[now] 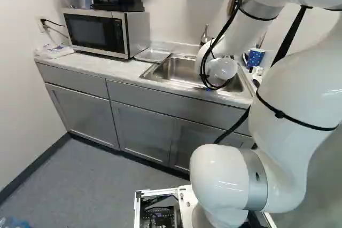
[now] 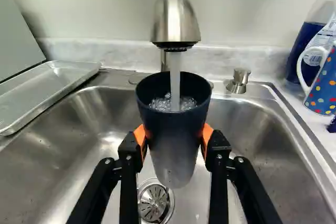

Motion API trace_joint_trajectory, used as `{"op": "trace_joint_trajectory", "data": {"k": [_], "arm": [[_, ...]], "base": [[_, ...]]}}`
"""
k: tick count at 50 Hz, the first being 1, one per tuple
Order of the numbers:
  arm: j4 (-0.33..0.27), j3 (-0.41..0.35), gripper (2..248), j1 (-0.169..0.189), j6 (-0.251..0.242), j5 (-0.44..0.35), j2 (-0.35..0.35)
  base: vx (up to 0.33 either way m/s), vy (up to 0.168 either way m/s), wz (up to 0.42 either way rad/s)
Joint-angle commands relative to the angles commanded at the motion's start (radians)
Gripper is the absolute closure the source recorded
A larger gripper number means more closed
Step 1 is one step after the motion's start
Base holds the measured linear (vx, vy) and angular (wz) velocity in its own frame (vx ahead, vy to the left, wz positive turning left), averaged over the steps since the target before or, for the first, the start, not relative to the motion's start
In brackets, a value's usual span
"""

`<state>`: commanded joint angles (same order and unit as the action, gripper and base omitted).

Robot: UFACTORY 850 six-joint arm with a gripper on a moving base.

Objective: Rinse the cup and place it in the tray

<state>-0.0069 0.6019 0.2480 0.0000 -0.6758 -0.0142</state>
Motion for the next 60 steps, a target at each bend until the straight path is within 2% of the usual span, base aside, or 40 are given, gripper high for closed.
{"op": "trace_joint_trajectory", "data": {"k": [13, 60], "arm": [[0.000, -0.002, 129, -0.019, 0.000, 0.000, 0.002], [0.000, 0.008, 129, -0.170, 0.000, 0.000, 0.013]], "base": [[0.000, 0.000, 0.000], [0.000, 0.000, 0.000]]}}
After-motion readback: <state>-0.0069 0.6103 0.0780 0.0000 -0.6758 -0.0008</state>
